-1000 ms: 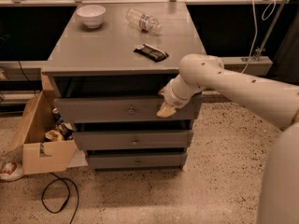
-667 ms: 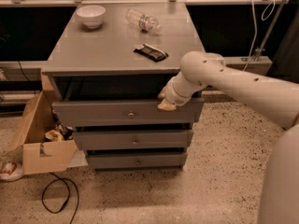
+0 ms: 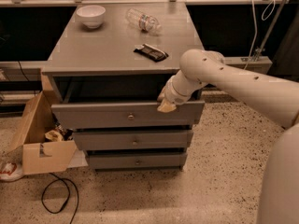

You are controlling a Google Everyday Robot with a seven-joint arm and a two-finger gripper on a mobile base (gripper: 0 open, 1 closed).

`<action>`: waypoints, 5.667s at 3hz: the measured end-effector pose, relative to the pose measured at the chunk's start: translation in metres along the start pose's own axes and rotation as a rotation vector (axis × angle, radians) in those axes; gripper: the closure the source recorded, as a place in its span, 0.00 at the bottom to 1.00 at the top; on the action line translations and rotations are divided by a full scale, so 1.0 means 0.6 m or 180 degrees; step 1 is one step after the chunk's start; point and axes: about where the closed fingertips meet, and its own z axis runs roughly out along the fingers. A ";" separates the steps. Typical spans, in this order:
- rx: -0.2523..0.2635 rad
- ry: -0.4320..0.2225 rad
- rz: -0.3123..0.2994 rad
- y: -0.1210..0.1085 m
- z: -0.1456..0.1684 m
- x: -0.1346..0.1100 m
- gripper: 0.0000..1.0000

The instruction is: Open top drawer

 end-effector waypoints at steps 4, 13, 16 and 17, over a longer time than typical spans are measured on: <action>-0.0396 0.0161 -0.0160 0.006 0.046 0.007 0.18; -0.0758 0.0307 -0.0081 0.066 0.039 0.020 0.00; -0.1125 0.0665 -0.0053 0.134 0.021 0.029 0.50; -0.1137 0.0708 0.0002 0.151 0.007 0.030 0.73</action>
Offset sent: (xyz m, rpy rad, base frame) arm 0.0163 0.0092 -0.0010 0.0421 0.0139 0.0862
